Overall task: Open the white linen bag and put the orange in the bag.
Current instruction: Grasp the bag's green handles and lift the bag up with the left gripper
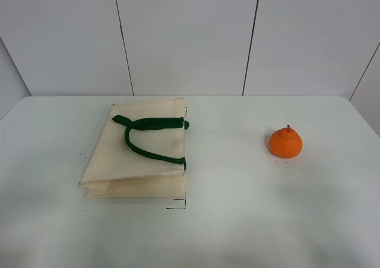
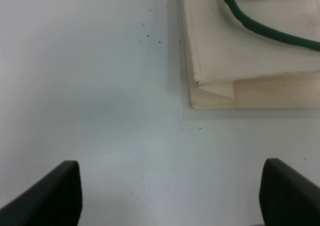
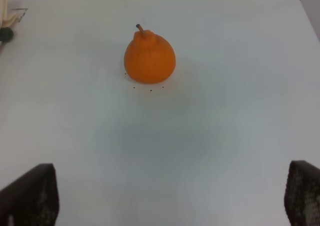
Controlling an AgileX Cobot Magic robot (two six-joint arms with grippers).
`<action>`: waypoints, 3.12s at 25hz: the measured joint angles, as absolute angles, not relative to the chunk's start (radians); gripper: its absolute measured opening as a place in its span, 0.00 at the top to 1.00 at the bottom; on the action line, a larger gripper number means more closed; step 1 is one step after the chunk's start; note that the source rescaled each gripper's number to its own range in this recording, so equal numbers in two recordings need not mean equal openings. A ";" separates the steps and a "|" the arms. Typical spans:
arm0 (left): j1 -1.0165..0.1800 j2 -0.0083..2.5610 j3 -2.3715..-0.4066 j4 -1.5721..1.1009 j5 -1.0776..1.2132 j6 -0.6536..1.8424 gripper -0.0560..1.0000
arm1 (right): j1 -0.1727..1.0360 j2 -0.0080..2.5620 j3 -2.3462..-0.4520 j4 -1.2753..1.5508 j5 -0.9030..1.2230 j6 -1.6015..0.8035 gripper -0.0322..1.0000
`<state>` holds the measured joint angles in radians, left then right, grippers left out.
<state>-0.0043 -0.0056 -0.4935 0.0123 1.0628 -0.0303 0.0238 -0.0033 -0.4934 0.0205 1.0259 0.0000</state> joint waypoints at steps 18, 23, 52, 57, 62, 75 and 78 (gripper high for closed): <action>-0.004 0.617 -0.785 0.011 1.081 0.000 0.00 | 0.024 -0.003 -0.493 0.020 1.026 0.000 0.00; -0.004 1.009 -0.951 0.011 0.994 0.029 0.00 | 0.024 -0.003 -0.493 0.020 1.026 0.000 0.00; -0.302 2.203 -1.736 0.011 0.921 -0.310 0.00 | 0.024 -0.003 -0.493 0.020 1.026 0.000 0.00; -0.302 2.283 -1.738 0.058 0.840 -0.364 0.00 | 0.024 -0.003 -0.493 0.020 1.026 0.000 0.00; -0.302 2.335 -1.738 0.082 0.818 -0.389 0.00 | 0.024 -0.003 -0.493 0.020 1.026 0.000 0.00; -0.302 2.338 -1.749 0.119 0.839 -0.403 0.94 | 0.024 -0.003 -0.493 0.020 1.026 0.000 0.00; -0.302 2.311 -1.783 0.145 0.891 -0.410 0.94 | 0.024 -0.003 -0.493 0.020 1.026 0.000 0.00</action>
